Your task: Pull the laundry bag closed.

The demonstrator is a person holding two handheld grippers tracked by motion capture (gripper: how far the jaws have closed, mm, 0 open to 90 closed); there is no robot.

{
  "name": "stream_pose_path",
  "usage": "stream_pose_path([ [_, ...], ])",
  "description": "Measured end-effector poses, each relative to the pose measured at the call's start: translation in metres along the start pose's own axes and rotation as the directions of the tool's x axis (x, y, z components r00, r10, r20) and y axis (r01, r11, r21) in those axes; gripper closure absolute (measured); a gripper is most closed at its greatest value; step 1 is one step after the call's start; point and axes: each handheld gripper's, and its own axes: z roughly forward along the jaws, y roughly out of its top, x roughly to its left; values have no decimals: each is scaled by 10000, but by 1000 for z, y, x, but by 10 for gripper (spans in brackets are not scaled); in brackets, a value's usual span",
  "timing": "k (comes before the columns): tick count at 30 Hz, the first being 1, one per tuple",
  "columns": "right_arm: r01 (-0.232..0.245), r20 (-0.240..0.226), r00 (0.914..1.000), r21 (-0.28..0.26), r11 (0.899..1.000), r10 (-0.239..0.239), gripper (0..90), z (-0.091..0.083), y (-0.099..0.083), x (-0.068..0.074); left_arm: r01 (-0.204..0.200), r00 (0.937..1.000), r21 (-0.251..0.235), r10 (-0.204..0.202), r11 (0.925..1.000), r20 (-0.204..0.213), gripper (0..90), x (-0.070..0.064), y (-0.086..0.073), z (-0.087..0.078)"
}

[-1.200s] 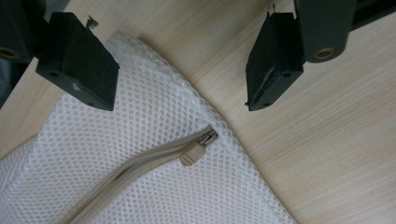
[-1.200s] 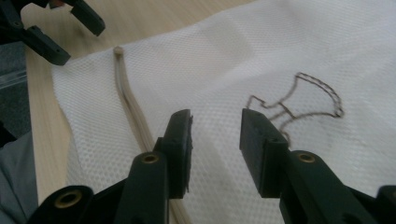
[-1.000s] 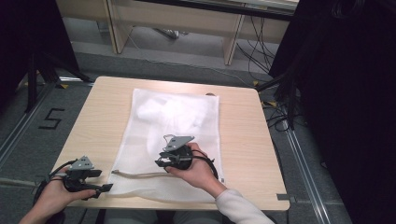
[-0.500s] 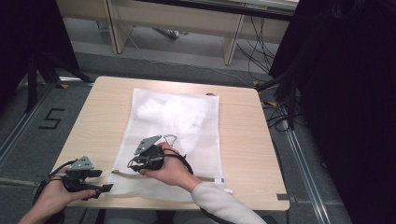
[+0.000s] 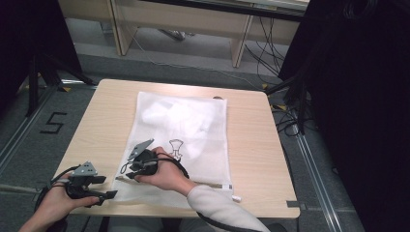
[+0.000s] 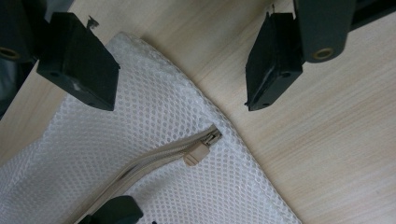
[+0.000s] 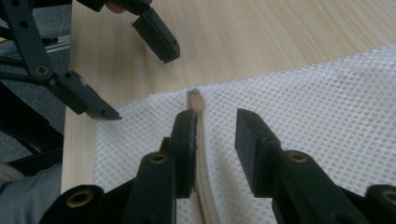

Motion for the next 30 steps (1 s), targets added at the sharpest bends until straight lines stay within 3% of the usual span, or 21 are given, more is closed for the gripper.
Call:
stream_pose_path([
  [4,-111,-112,9999,85,9999,112,710,9,5,-2,13,10000,-34,-13,10000,66,254,0,0,0],
  [6,-138,-112,9998,216,9997,140,713,13,7,-2,209,9997,-71,-209,9998,108,254,0,0,0],
  [8,-422,-207,9989,383,9984,431,717,16,9,0,48,9999,-70,-47,10000,95,254,0,0,0],
  [9,-164,-199,9997,357,9992,171,718,19,11,-2,50,9999,-56,-49,10000,102,254,0,0,0],
  [12,-51,-292,9996,507,9987,65,721,25,13,-2,38,9999,-88,-37,10000,116,254,1,0,0],
  [16,-362,-469,9981,740,9966,397,722,31,15,1,22,10000,-28,-22,10000,30,255,0,0,-1],
  [24,-431,-579,9972,841,9955,480,719,40,15,1,57,10000,-48,-57,10000,35,255,0,0,0],
  [25,-689,-562,9956,949,9931,744,719,40,16,3,54,10000,-35,-54,10000,29,255,0,0,-1],
  [29,-467,-592,9969,934,9945,523,720,44,16,0,53,10000,-34,-53,10000,43,255,0,0,-1],
  [30,-676,-651,9951,1030,9924,746,723,45,16,1,47,10000,-31,-46,10000,39,255,0,0,-1],
])
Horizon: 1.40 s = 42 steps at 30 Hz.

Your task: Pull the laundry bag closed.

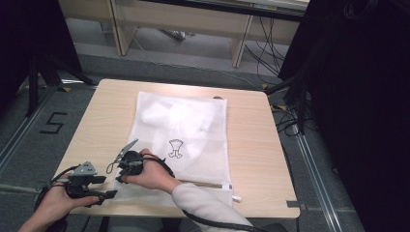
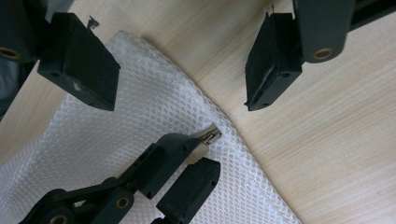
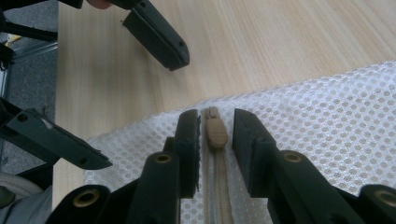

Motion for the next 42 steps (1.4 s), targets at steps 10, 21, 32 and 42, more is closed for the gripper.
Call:
stream_pose_path([
  [10,123,81,9999,17,9999,-123,795,4,4,0,36,10000,-5,-36,10000,75,255,1,0,1],
  [21,326,125,9994,-99,9994,-325,823,-2,5,3,122,9999,-74,-122,9999,-8,266,1,1,1],
  [32,551,369,9978,-112,9984,-546,823,-20,12,10,777,9963,-575,-754,9953,401,408,3,8,9],
  [42,961,512,9942,-208,9952,-949,823,-29,15,11,1474,9857,-413,-1433,9882,888,593,4,11,14],
])
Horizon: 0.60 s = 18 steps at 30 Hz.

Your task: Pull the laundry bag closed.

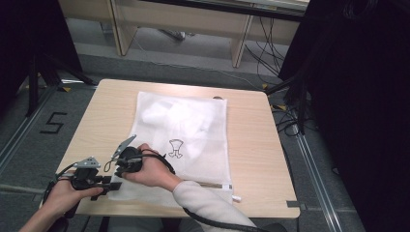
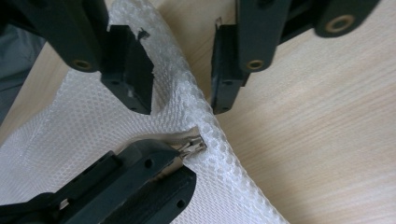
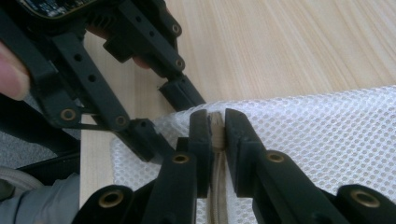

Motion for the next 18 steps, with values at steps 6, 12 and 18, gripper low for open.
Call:
stream_pose_path([
  [6,-88,-144,9999,-3,10000,88,823,-2,0,2,-39,10000,182,40,9998,-46,736,1,3,4],
  [12,31,-141,9999,12,10000,-31,824,-4,-4,1,189,9998,447,-189,9988,1,852,-2,6,3],
  [18,118,-189,9998,220,9997,-114,825,-8,-12,-1,266,9995,417,-260,9988,-164,862,-5,7,1],
])
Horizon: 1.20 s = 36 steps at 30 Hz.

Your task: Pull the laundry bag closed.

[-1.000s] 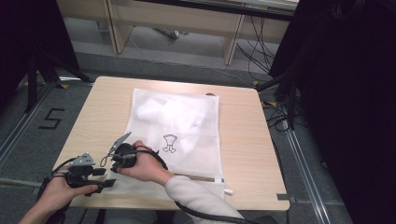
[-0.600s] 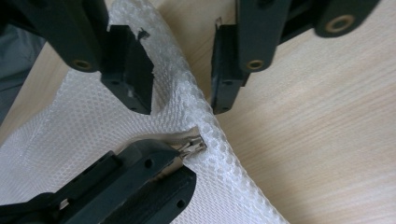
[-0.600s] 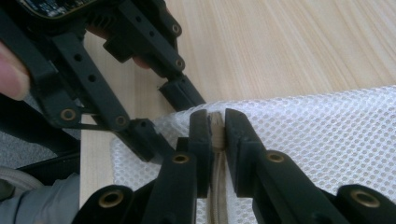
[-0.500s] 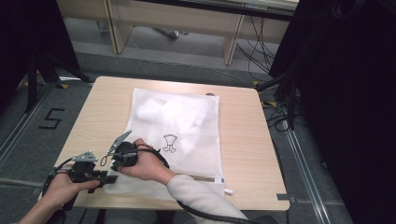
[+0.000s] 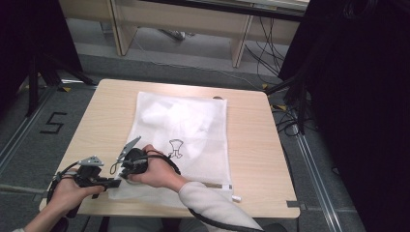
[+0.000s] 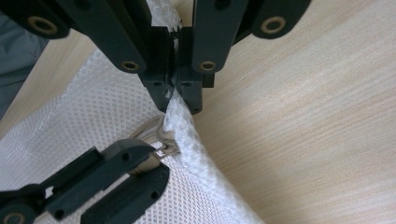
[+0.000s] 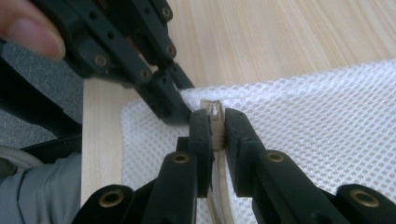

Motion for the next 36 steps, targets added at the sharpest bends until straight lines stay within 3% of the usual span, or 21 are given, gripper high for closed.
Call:
stream_pose_path([
  [3,-56,-20,10000,60,10000,56,825,-1,-4,0,161,9998,-124,-160,9998,116,864,0,0,-1],
  [4,-15,-24,10000,77,10000,15,826,-2,-5,0,230,9997,-406,-225,9989,121,864,-1,-1,1],
  [7,-67,5,10000,172,9998,67,826,-2,-9,-2,259,9995,-178,-256,9995,203,864,0,0,-2],
  [9,-141,-79,9999,176,9997,142,826,-1,-12,-3,368,9992,-469,-360,9982,176,864,0,-1,0],
  [12,-218,-154,9996,188,9996,221,826,0,-15,-4,399,9990,-481,-390,9980,200,864,-1,-1,0],
  [21,-270,-145,9995,227,9994,274,826,-1,-22,-4,307,9990,-300,-297,9991,327,863,0,0,-2],
  [23,-297,-176,9994,236,9993,302,826,-1,-23,-4,298,9994,-386,-292,9988,173,863,-1,0,-2],
  [28,-123,-184,9997,267,9996,128,826,0,-25,-5,286,9989,-422,-270,9987,380,863,0,0,-3],
  [30,-248,-233,9994,361,9990,257,826,1,-27,-4,337,9989,-666,-315,9972,341,863,0,0,-3],
  [36,-367,-209,9991,489,9981,378,826,0,-33,-5,248,9991,-514,-230,9984,343,863,0,0,-5],
])
